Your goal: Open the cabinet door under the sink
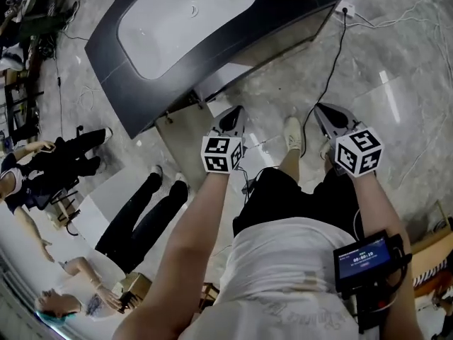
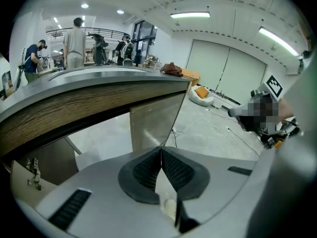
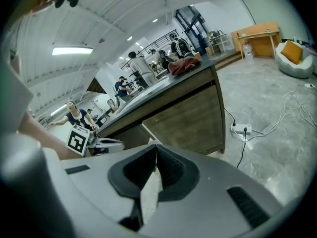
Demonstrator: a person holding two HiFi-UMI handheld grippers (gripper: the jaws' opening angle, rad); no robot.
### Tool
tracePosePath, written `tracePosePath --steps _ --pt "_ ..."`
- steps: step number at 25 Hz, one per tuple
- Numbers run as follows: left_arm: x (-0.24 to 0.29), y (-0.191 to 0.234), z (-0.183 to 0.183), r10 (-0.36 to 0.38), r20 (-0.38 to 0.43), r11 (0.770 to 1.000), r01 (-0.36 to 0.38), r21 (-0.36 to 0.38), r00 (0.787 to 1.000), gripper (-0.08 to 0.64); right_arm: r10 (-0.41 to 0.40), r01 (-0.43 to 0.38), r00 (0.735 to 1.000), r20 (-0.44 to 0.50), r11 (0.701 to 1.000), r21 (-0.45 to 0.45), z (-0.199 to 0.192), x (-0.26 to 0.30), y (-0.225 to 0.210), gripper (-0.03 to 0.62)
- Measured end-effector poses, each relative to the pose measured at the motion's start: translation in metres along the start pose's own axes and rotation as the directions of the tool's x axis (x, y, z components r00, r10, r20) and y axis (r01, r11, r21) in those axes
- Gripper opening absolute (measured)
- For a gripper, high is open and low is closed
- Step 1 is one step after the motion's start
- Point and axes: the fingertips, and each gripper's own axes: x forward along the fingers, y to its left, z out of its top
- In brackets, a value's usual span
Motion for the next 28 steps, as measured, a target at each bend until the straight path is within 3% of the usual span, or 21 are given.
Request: tracePosePath --steps 5,16,24,28 --pt "0.039 0.008 -0.008 0.005 0.001 1.0 -0.005 0.027 1.0 0.011 -0.019 0.018 1.0 0.024 0.999 0.04 -0.018 0.011 -0.032 0.015" --pt "0.076 0.044 -0.003 0.069 0.034 0.997 -0.07 0.021 0.997 0.011 -0.025 0.024 1.0 0.018 0.998 0.061 -0.035 0.027 -0.055 0.015" --pt "0.084 0.066 0.001 0.151 0.061 0.988 -0.149 -0.04 0.987 0.011 -0.004 0.003 1.0 0.019 0.997 0.075 -0.035 0.033 -0.055 0.015" --pt "0.093 0.072 0.009 0.151 0.084 0.986 -0.145 -0.077 0.985 0.011 0.007 -0.008 1.0 0.013 0.996 0.09 -0.044 0.037 -0.054 0.015"
